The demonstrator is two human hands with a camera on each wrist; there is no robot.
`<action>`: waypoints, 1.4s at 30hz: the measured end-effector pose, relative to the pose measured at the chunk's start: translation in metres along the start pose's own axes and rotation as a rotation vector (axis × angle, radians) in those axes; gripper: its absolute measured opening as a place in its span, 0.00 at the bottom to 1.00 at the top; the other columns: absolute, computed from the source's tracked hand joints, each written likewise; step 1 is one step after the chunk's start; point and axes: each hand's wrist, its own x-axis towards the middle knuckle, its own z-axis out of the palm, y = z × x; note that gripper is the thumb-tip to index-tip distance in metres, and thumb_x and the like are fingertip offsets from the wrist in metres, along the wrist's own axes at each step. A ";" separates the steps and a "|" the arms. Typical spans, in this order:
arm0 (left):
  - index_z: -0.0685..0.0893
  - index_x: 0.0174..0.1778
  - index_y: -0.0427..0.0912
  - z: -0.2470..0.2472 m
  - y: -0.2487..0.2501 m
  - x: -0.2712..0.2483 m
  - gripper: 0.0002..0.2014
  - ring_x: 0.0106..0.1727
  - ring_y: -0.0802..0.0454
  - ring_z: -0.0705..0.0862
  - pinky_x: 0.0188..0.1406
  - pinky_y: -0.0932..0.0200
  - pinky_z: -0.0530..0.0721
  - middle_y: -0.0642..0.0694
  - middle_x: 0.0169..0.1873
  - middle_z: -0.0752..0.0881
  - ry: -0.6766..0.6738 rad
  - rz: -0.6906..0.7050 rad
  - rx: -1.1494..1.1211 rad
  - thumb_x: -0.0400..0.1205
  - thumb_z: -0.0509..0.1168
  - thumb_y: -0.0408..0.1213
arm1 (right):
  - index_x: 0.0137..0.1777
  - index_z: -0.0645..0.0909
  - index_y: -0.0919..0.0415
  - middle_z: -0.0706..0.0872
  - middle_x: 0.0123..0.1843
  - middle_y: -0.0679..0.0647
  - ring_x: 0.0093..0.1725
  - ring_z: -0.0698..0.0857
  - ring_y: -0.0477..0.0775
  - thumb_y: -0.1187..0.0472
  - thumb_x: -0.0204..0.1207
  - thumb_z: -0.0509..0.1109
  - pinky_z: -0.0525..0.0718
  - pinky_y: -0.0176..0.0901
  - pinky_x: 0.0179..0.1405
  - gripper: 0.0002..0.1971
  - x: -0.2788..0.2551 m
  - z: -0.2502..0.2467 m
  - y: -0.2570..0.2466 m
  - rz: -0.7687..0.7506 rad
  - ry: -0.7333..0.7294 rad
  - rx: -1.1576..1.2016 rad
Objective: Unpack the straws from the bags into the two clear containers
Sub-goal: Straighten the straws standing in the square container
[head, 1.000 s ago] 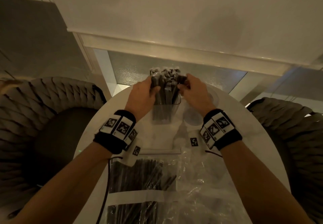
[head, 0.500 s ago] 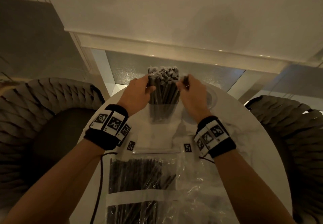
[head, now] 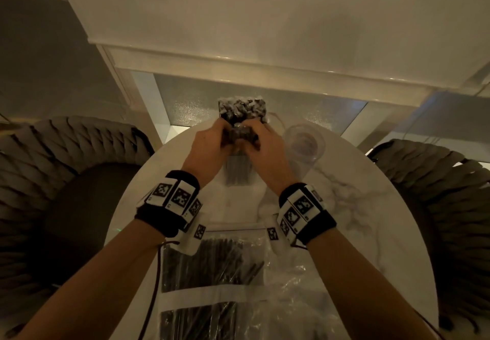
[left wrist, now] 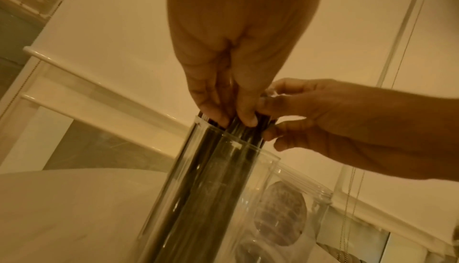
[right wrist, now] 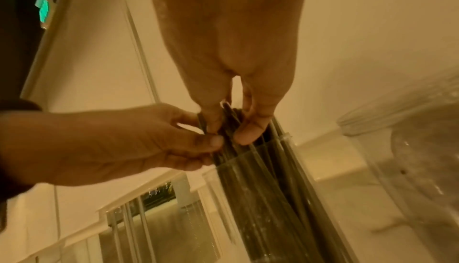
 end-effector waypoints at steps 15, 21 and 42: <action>0.76 0.54 0.34 -0.002 -0.016 0.021 0.21 0.47 0.43 0.80 0.41 0.57 0.71 0.41 0.46 0.78 0.066 -0.074 0.060 0.73 0.74 0.41 | 0.64 0.77 0.63 0.80 0.47 0.47 0.48 0.79 0.49 0.65 0.72 0.75 0.79 0.29 0.48 0.21 0.018 -0.017 -0.001 0.022 -0.100 -0.064; 0.51 0.82 0.44 -0.009 -0.004 0.024 0.46 0.80 0.41 0.62 0.71 0.36 0.68 0.38 0.80 0.57 -0.011 0.191 0.205 0.74 0.66 0.59 | 0.82 0.60 0.58 0.57 0.82 0.70 0.79 0.59 0.75 0.57 0.74 0.74 0.64 0.67 0.77 0.39 0.030 -0.021 0.005 -0.089 -0.085 -0.532; 0.74 0.68 0.46 -0.006 0.001 0.006 0.22 0.62 0.46 0.79 0.57 0.39 0.81 0.43 0.65 0.75 0.220 0.279 0.154 0.77 0.66 0.40 | 0.77 0.61 0.60 0.66 0.74 0.62 0.71 0.70 0.55 0.56 0.69 0.79 0.72 0.47 0.69 0.41 -0.004 -0.032 0.018 0.234 -0.054 0.029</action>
